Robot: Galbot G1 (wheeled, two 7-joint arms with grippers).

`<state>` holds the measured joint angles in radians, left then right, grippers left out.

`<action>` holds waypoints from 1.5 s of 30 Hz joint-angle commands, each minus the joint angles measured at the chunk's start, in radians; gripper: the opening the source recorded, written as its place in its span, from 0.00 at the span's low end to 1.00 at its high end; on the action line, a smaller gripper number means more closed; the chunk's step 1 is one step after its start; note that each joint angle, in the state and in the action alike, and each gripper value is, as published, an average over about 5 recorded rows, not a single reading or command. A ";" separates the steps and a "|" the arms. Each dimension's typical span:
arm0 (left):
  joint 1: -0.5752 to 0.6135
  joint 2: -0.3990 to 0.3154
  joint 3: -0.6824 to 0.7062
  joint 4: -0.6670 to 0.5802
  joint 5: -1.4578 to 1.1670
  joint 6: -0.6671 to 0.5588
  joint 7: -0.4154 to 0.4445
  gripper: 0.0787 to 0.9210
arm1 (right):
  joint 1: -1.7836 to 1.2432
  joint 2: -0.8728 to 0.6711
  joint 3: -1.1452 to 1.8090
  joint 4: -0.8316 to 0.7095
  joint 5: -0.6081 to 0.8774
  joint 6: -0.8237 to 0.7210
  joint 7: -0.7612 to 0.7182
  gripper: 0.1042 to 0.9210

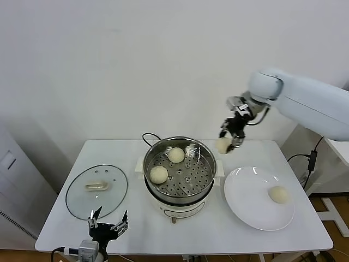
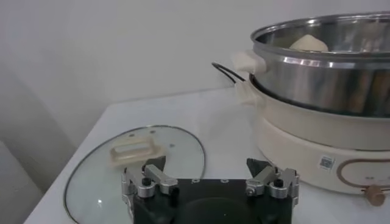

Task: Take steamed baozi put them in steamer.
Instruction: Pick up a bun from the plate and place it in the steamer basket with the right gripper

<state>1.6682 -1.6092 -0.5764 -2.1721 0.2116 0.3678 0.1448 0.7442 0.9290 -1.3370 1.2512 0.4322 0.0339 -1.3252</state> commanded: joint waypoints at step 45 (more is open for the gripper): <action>-0.001 -0.049 0.016 -0.003 0.007 -0.006 -0.002 0.88 | -0.267 0.233 0.059 0.268 -0.730 0.566 0.149 0.54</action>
<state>1.6668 -1.6091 -0.5602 -2.1770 0.2183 0.3616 0.1423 0.4952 1.1561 -1.2841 1.5147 -0.2630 0.6006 -1.1886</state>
